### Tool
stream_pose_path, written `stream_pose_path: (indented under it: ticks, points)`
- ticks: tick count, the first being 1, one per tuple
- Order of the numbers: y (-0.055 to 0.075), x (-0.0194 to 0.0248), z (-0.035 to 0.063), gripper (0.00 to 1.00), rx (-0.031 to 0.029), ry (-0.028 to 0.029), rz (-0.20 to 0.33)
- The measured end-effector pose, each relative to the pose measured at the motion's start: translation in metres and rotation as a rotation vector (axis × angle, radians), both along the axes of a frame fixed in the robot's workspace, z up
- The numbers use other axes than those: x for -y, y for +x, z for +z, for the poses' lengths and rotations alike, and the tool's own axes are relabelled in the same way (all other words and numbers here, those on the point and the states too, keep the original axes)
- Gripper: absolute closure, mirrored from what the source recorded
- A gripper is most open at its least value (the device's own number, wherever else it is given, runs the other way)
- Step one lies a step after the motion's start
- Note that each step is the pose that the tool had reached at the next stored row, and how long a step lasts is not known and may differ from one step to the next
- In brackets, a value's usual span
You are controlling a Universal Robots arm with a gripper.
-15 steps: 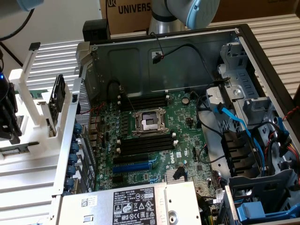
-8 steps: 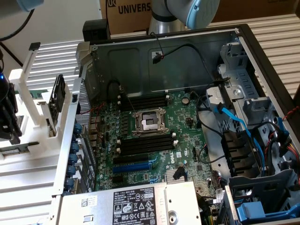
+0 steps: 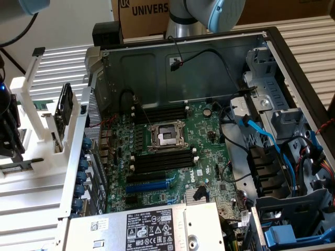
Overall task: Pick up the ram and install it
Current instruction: 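Pick up the ram and move it above insertion slot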
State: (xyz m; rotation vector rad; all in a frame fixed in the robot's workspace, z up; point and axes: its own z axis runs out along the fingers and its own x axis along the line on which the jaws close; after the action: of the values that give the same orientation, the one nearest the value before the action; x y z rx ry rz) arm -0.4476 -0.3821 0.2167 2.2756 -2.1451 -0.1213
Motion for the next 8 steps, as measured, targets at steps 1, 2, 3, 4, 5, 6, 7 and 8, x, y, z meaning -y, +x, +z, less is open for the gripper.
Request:
stream_pose_path:
  ticks: [1,2,3,4,5,6,7,8]
  points:
    - [0.0,0.0,0.0,0.74,0.0001,0.0001,0.0]
    - [0.0,0.0,-0.0001,0.74,0.0002,0.0001,0.0]
    - [-0.0001,0.0002,-0.0001,0.74,0.0002,0.0001,0.0]
    - [-0.0001,0.0005,-0.0001,0.74,0.0001,0.0,0.0]
    - [-0.0001,0.0008,-0.0001,0.74,0.0001,0.0,0.0]
    - [-0.0001,0.0009,-0.0001,0.74,0.0001,0.0,0.0]
    - [-0.0001,0.0009,0.0,0.74,0.0001,0.0,0.0]
    - [-0.0001,0.0011,0.0,0.74,0.0,-0.0001,0.0]
